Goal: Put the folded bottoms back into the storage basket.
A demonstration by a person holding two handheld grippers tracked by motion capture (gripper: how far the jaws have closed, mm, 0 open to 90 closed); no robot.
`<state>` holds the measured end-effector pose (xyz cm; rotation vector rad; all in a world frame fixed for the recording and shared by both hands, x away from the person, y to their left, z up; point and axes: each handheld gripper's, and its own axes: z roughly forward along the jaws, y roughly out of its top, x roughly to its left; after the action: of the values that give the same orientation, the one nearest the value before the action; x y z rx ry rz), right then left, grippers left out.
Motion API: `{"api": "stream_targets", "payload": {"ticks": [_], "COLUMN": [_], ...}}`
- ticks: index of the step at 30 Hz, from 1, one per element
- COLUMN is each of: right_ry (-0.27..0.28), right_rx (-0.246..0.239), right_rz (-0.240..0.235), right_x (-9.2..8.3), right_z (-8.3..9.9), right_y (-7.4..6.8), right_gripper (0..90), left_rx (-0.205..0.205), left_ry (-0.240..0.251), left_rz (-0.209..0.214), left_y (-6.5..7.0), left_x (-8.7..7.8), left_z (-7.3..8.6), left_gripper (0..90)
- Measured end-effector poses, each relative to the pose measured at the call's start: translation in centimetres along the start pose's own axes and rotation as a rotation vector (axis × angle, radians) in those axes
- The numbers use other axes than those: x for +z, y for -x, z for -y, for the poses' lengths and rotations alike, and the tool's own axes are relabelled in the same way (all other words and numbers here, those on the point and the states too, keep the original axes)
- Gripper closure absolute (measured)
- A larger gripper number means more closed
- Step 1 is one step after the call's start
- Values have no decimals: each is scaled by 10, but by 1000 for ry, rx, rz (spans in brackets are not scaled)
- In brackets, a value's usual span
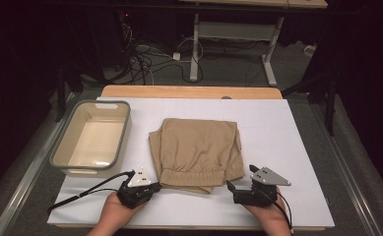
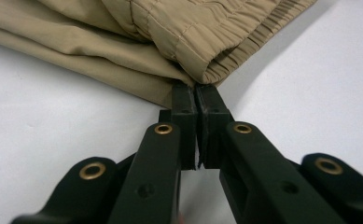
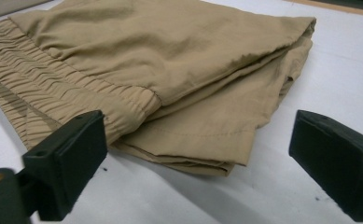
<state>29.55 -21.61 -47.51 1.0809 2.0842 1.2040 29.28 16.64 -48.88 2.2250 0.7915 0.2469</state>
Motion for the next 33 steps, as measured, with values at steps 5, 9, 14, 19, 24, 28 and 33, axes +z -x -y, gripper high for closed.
{"api": "stream_targets", "payload": {"ticks": [5, 9, 14, 19, 24, 28, 33], "right_ry": [1, -14, -29, -83, -156, -218, -242], "right_rx": [-5, 1, 3, 8, 12, 30, 19], "right_rz": [-9, -28, -47, -81, -78, -72, -65], "right_x": [1, 6, 13, 28, 42, 53, 56], "right_z": [-4, -6, -11, -18, -22, -23, -23], "right_y": [0, 2, 1, -6, -11, -10, -9], "right_gripper": [127, 184, 263, 361, 371, 363, 411], "left_rx": [15, 29, 30, -20, -38, -29, -24], "left_ry": [31, 34, 23, 15, 15, 8, 1], "left_rz": [-13, -30, -67, -115, -125, -137, -141], "left_y": [4, 9, 11, 2, 0, 2, 4], "left_x": [-7, -15, -30, -47, -51, -52, -53], "left_z": [2, 5, 20, 42, 51, 52, 55], "left_gripper": [861, 861, 860, 860, 857, 857, 858]}}
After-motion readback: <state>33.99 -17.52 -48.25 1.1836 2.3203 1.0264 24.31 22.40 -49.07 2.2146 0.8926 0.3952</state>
